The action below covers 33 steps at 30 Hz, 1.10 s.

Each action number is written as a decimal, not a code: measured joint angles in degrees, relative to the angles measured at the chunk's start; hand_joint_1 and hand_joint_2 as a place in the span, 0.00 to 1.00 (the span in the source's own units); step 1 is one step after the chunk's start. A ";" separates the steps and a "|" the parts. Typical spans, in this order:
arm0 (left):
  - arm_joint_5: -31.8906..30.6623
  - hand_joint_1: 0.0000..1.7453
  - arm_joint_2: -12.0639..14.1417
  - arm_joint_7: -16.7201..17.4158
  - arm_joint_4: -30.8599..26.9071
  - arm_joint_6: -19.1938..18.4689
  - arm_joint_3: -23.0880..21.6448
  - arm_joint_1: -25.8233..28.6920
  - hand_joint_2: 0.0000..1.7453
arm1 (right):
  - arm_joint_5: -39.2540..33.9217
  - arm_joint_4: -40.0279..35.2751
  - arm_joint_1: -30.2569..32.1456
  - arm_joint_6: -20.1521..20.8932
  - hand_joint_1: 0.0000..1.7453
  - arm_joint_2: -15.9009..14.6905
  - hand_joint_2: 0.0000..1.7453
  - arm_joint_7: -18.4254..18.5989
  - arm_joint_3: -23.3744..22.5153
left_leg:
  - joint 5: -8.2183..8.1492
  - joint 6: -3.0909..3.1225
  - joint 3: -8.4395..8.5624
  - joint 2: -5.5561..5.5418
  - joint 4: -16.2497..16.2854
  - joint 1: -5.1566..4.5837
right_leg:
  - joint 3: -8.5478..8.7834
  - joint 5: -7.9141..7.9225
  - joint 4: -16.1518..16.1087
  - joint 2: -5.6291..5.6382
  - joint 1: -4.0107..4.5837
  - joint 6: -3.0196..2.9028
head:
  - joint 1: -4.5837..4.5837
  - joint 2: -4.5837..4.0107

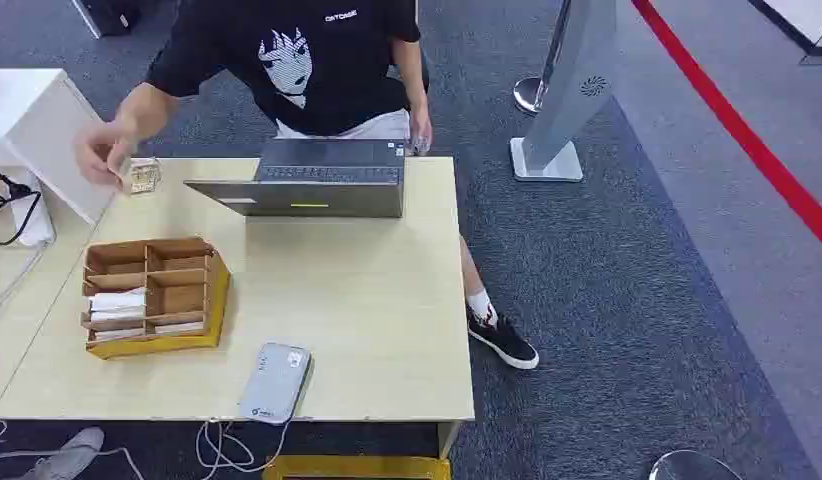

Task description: Pass the card to the sensor for recognition and then transmit it.

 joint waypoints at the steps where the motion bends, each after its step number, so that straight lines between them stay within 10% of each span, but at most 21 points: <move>1: 0.00 0.00 -0.02 0.28 -1.86 0.80 -0.95 0.27 1.00 | 0.19 0.02 -0.12 -0.28 0.00 0.09 1.00 0.13 0.37 | 0.00 -0.01 -0.01 -0.01 0.00 0.00 | 0.03 0.00 0.00 -0.01 0.00 0.00 | -0.02 0.00; 17: -13.73 0.00 0.07 -7.46 -28.35 -4.20 0.57 6.19 1.00 | -1.16 0.31 -0.12 -2.88 0.00 0.94 1.00 -0.48 0.54 | -0.09 -0.12 0.17 0.00 -0.01 0.03 | 0.11 -0.07 0.00 0.01 0.02 -0.07 | -0.07 0.00; 33: -37.76 0.00 6.40 -13.99 -52.12 6.38 -2.40 10.78 1.00 | -2.36 0.35 -0.13 -3.76 0.00 1.66 1.00 -0.59 0.54 | -0.10 -0.13 0.18 0.00 -0.01 0.03 | 0.12 -0.09 0.00 0.01 0.02 -0.08 | -0.07 0.00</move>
